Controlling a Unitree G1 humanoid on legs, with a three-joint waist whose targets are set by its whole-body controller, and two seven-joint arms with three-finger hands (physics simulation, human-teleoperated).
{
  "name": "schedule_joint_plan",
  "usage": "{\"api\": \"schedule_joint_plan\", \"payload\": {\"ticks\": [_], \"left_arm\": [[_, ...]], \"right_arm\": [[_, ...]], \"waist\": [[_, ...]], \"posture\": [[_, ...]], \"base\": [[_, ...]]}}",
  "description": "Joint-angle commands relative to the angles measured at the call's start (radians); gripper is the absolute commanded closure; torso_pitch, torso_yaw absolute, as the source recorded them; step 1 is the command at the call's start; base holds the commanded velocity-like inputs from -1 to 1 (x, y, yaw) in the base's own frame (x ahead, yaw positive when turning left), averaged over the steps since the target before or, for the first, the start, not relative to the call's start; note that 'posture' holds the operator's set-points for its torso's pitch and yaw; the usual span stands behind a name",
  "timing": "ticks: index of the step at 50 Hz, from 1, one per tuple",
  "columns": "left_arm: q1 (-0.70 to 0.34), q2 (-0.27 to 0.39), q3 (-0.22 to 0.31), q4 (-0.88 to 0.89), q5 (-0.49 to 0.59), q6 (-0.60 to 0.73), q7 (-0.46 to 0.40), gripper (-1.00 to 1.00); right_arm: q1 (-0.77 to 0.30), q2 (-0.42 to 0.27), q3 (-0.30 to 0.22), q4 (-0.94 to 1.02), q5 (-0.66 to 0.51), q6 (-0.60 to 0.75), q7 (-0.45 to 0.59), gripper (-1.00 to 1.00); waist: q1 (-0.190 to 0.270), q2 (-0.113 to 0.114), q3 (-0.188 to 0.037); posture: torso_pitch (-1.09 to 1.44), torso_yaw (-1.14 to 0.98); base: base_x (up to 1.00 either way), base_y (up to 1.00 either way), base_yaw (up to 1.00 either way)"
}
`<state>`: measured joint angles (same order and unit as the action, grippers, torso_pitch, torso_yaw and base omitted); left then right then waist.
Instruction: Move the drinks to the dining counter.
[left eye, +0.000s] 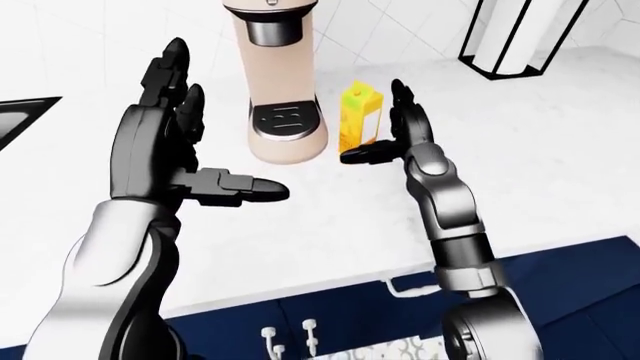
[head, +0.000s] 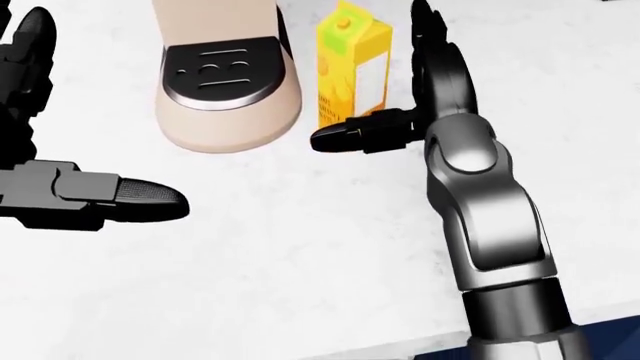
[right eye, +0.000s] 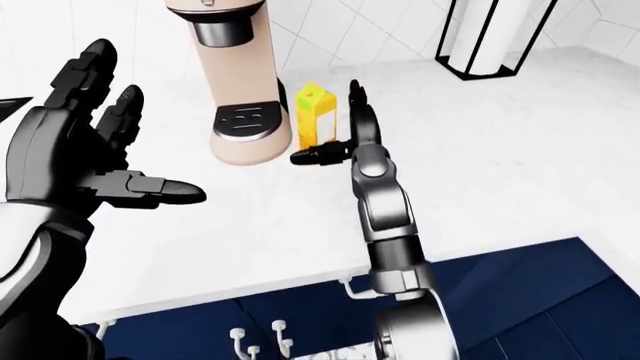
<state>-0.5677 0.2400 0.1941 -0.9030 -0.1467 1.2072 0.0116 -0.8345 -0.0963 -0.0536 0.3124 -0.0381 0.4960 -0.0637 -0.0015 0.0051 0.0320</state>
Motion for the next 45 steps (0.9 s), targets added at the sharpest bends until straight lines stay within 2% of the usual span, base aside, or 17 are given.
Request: {"api": "schedule_joint_plan", "payload": {"ticks": [1, 10, 18, 29, 36, 39, 45], "left_arm": [[-0.025, 0.007, 0.007, -0.020, 0.005, -0.027, 0.002, -1.00], [-0.017, 0.006, 0.005, 0.001, 0.012, -0.056, -0.002, -1.00], [-0.024, 0.007, 0.008, -0.011, 0.013, -0.039, -0.004, -1.00], [-0.032, 0.010, 0.012, -0.012, 0.008, -0.030, -0.003, -1.00], [-0.046, 0.013, 0.013, -0.017, 0.004, -0.016, 0.000, -1.00], [-0.050, 0.015, 0.013, -0.019, 0.003, -0.010, 0.001, -1.00], [-0.054, 0.017, 0.015, -0.016, -0.001, -0.011, 0.001, -1.00]], "right_arm": [[-0.047, -0.006, -0.002, -0.011, -0.001, -0.065, -0.006, -1.00], [-0.087, -0.003, -0.001, 0.078, -0.004, -0.111, -0.020, -1.00], [-0.120, -0.010, -0.006, 0.210, 0.004, -0.187, -0.034, -1.00], [-0.152, -0.002, 0.000, 0.290, 0.001, -0.228, -0.036, -1.00], [-0.165, 0.006, 0.004, 0.336, -0.002, -0.255, -0.036, -0.72], [-0.165, 0.012, 0.007, 0.337, -0.004, -0.255, -0.035, -0.54], [-0.174, 0.017, 0.010, 0.371, -0.012, -0.273, -0.034, -0.45]], "waist": [[0.000, 0.002, -0.027], [0.002, 0.003, -0.028], [0.002, 0.002, -0.030], [0.001, 0.004, -0.029], [0.001, 0.004, -0.028], [0.000, 0.004, -0.027], [0.000, 0.005, -0.026]], "posture": [[0.00, 0.00], [0.00, 0.00], [0.00, 0.00], [0.00, 0.00], [0.00, 0.00], [0.00, 0.00], [0.00, 0.00]], "base": [[0.00, 0.00, 0.00], [0.00, 0.00, 0.00], [0.00, 0.00, 0.00], [0.00, 0.00, 0.00], [0.00, 0.00, 0.00], [0.00, 0.00, 0.00], [0.00, 0.00, 0.00]]}}
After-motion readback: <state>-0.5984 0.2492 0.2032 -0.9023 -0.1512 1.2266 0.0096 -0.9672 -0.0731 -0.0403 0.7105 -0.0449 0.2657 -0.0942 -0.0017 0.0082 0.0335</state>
